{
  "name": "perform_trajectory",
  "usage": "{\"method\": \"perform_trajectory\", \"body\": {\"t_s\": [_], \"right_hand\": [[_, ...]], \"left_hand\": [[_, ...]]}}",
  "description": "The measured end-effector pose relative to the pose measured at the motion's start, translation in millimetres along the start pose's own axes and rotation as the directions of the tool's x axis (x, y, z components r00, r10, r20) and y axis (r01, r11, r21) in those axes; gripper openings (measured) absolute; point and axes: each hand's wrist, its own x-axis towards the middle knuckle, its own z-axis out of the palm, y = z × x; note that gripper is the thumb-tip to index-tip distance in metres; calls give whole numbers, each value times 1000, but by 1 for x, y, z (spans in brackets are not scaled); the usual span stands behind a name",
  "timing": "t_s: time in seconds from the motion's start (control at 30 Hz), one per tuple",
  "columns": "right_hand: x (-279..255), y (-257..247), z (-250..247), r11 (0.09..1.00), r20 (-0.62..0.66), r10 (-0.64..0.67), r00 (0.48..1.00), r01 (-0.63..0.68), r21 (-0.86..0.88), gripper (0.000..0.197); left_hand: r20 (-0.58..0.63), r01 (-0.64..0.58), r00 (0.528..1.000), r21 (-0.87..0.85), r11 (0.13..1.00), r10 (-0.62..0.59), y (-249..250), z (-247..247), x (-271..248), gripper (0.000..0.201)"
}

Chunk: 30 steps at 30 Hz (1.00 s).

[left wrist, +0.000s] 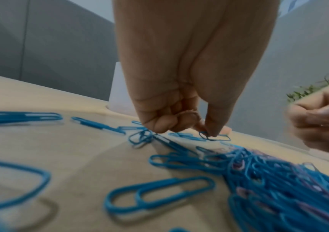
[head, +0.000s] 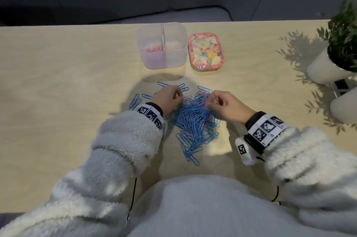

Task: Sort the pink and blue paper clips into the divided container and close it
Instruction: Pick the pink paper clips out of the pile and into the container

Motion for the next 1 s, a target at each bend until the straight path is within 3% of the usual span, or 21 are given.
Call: {"method": "perform_trajectory", "body": {"t_s": [0.07,0.13,0.2,0.3,0.37,0.4,0.47,0.5,0.57,0.63,0.83,0.93,1.0], "right_hand": [[-5,-1,-6,937,-30,97,995,-81,339,23],[-7,-2,-14,800,-67,194,979,-118,588,23],[-4,-1,-23,661,-98,293,951,-128,739,22],[2,-1,-34,524,-23,420,907,-222,822,29],[9,3,-35,570,-45,496,867,-286,770,36],[14,5,-33,670,-132,508,851,-294,682,37],[20,12,-28,891,-342,421,840,-313,329,34],[22,13,-26,934,-386,356,851,-341,111,33],[21,10,-19,889,-371,268,889,-377,-261,39],[20,4,-10,827,-365,187,912,-347,-443,39],[24,-4,14,769,-395,88,915,-314,-557,20],[26,-3,15,820,-369,96,924,-283,-497,13],[27,1,10,906,-345,151,926,-270,-327,11]], "left_hand": [[-58,16,998,-47,999,-19,-5,-4,0,11],[-110,71,991,-74,995,-79,-10,-9,1,8],[-122,119,985,-60,991,-126,-16,-12,1,10],[-90,112,990,-5,994,-112,-15,-12,-1,18],[-84,58,995,34,998,-55,-7,-9,-1,19],[-76,23,997,82,996,-16,-3,-6,0,19],[-33,-38,998,219,975,47,7,0,4,20],[-12,-47,999,275,960,52,11,3,6,21],[9,-11,1000,313,950,9,17,8,11,22],[24,45,998,279,959,-54,19,11,14,21],[62,70,995,174,982,-82,21,10,10,17],[67,170,984,-114,979,-163,20,1,13,23],[137,237,970,-321,917,-203,22,-6,18,23]]}}
